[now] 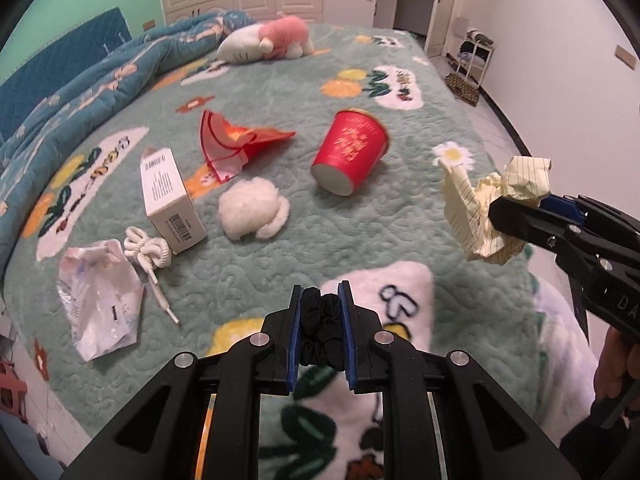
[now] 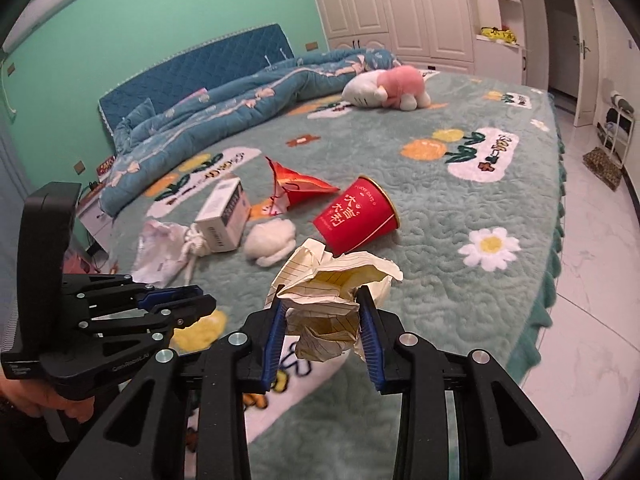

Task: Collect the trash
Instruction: 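Carry the paper and scrunchie in both tools toward the orange bin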

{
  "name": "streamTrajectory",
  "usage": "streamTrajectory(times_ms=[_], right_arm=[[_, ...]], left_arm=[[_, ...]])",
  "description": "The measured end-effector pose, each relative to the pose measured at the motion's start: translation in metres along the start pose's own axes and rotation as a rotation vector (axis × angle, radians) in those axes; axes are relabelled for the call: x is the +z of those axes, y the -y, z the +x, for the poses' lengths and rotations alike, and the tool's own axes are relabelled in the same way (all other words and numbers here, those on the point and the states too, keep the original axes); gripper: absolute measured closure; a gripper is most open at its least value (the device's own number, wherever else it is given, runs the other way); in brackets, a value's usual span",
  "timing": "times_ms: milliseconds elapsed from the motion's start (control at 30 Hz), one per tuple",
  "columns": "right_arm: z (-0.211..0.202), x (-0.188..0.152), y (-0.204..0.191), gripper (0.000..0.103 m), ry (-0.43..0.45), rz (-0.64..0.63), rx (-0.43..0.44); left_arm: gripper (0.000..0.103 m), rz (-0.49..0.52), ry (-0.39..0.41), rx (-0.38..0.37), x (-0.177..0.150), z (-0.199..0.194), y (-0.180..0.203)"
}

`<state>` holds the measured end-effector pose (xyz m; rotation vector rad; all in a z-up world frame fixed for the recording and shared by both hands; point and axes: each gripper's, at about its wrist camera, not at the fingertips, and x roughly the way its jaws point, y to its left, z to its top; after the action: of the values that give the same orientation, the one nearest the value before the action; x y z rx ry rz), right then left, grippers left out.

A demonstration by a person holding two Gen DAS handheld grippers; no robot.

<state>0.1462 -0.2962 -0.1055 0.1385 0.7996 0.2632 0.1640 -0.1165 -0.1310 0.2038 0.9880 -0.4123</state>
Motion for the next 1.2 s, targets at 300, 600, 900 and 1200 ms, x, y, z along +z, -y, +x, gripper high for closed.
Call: streamTrajectory(times_ms=[300, 600, 900, 1200], right_arm=[[-0.057, -0.026, -0.009, 0.068, 0.068, 0.023, -0.016], [-0.132, -0.061, 0.034, 0.068, 0.163, 0.124, -0.132], [-0.218, -0.124, 0.110, 0.068, 0.223, 0.300, -0.324], [-0.275, -0.192, 0.168, 0.068, 0.234, 0.471, -0.467]], left_arm=[[0.084, 0.078, 0.045, -0.021, -0.019, -0.035, 0.033], [0.084, 0.278, 0.087, -0.096, -0.014, -0.049, 0.118], [0.084, 0.519, 0.103, -0.231, -0.009, -0.046, 0.231], [0.084, 0.740, 0.071, -0.355, -0.025, -0.034, 0.329]])
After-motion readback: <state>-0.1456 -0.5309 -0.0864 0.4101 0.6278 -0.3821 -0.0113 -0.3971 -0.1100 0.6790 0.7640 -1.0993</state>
